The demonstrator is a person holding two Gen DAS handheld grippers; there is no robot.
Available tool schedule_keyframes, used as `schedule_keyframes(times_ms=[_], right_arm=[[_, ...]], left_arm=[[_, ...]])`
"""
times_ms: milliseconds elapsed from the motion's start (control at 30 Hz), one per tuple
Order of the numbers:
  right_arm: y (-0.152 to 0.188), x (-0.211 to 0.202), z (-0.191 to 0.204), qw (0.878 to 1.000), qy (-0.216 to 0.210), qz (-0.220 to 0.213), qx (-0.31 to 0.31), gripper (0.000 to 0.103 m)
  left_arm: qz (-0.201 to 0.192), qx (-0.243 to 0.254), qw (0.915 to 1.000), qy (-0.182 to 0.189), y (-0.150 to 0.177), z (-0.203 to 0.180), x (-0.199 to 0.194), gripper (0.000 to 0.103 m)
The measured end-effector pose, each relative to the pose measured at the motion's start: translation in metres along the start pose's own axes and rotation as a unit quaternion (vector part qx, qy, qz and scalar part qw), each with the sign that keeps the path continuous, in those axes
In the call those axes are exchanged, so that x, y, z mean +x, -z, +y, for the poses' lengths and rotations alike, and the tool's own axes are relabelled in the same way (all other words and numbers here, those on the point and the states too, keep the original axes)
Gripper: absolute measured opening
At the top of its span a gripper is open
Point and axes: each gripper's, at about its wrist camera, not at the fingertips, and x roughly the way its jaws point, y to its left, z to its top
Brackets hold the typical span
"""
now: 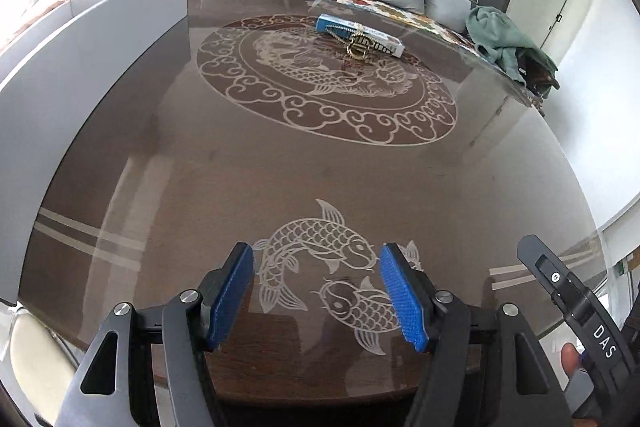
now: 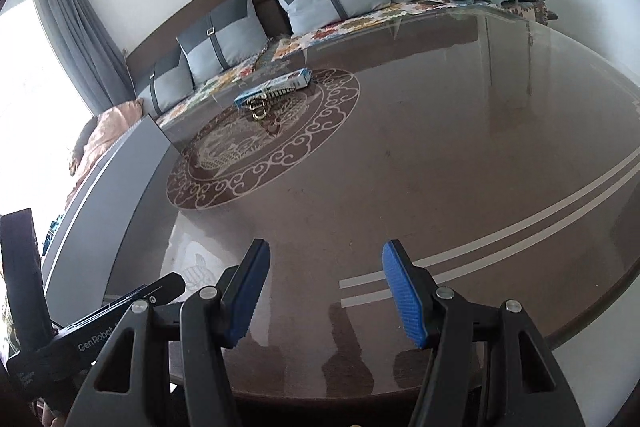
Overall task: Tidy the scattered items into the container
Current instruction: 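Move both open tools toward the ointment box and gold chain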
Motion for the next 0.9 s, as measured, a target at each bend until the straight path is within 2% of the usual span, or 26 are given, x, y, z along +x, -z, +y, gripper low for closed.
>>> schedule_keyframes(times_ms=[333,400,467,567,900], right_arm=[[0.001,0.006,0.004,1.0,0.002,0.008,-0.013,0.06],[0.001,0.006,0.003,1.0,0.002,0.009,-0.011,0.06],[0.001,0.006,0.002,1.0,0.002,0.008,-0.008,0.06],[0.001,0.006,0.0,1.0,0.004,0.01,-0.003,0.06],[0.001,0.004,0.002,1.0,0.002,0.006,-0.003,0.06]], left_arm=[[0.009,0.004,1.0,0.0,0.001,0.001,0.007,0.066],[0.011,0.004,0.9999,0.009,0.001,0.0,0.007,0.069],[0.014,0.003,0.9996,0.022,0.0,0.0,0.008,0.085],[0.019,0.006,0.9995,0.026,0.001,-0.002,0.01,0.098],[0.028,0.015,0.9994,0.013,0.002,-0.006,0.012,0.103]])
